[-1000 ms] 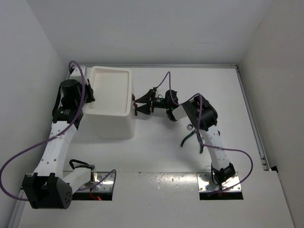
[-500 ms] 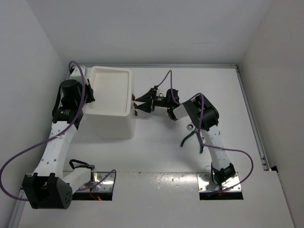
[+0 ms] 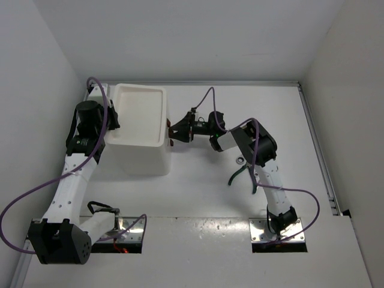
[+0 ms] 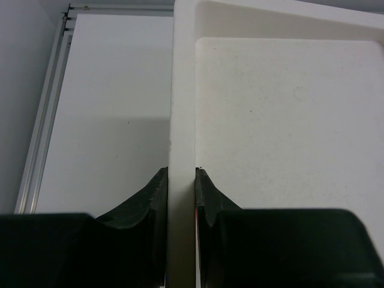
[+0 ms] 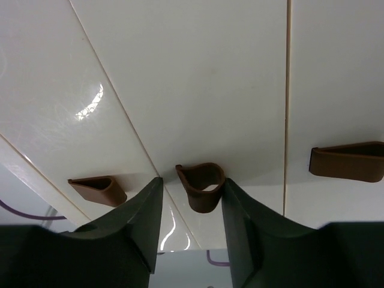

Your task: Sort the tools into containers

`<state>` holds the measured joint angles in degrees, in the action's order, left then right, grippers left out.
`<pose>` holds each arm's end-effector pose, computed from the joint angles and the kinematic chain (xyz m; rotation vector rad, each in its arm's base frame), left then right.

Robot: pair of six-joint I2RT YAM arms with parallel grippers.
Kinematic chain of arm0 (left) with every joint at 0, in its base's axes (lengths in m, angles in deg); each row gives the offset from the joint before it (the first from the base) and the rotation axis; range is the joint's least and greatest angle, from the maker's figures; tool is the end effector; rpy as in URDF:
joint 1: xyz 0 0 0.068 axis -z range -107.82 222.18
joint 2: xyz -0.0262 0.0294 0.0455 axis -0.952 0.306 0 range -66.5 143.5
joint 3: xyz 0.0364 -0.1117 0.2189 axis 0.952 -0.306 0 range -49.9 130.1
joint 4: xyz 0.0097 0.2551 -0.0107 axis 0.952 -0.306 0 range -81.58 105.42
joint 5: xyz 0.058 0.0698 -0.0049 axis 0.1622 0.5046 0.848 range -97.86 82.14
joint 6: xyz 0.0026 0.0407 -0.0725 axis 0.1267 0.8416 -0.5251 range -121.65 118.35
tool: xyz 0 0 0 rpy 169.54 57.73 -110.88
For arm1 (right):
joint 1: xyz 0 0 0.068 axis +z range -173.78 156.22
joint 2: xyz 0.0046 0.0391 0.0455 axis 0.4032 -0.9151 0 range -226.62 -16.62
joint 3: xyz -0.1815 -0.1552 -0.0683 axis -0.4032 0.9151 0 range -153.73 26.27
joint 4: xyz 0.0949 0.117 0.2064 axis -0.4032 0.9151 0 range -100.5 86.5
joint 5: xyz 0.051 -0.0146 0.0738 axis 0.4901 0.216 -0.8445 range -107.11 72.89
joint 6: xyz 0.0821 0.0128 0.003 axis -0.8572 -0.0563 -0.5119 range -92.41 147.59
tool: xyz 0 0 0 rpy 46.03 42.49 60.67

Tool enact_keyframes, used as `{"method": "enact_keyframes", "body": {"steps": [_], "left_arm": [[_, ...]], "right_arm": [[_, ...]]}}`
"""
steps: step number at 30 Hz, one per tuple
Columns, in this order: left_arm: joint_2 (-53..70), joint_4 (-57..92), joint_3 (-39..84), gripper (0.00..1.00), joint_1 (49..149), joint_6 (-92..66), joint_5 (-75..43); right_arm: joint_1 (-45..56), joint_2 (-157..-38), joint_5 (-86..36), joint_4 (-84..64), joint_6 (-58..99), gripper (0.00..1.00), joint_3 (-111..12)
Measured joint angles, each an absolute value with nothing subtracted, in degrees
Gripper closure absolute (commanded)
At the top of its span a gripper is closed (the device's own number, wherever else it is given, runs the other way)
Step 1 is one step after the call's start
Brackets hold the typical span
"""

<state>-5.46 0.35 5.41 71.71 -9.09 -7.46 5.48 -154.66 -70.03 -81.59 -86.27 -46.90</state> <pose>0.2849 0.0030 0.3061 -0.1382 1.9294 -0.0742 0.3819 0.2803 0.0953 -0.4719 -2.0002 -2.1835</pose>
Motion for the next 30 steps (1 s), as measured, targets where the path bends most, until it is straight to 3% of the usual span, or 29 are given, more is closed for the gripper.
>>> {"method": "enact_keyframes", "body": {"steps": [3, 4, 7, 16, 30], "left_arm": [[-5.48, 0.37, 5.36, 1.00, 71.71, -9.09, -7.35], [-5.48, 0.37, 5.36, 1.00, 71.71, -9.09, -7.35], [-5.48, 0.45, 5.32, 1.00, 71.71, -9.07, -7.37], [-6.88, 0.85, 5.01, 1.00, 71.78, -9.00, -7.22], [-6.93, 1.00, 4.95, 1.00, 71.82, -9.97, -6.80]], "right_arm": [[5.45, -154.66, -70.51, -81.46, -86.21, 0.78, -46.79], [5.45, -154.66, -70.65, -81.37, -86.21, 0.89, -46.63], [5.45, -154.57, -70.65, -81.66, -86.45, 1.00, -46.57], [3.88, -151.33, -70.25, -81.57, -86.47, 1.00, -41.82], [-10.70, -142.33, -79.76, -82.14, -86.43, 1.00, -24.65]]}}
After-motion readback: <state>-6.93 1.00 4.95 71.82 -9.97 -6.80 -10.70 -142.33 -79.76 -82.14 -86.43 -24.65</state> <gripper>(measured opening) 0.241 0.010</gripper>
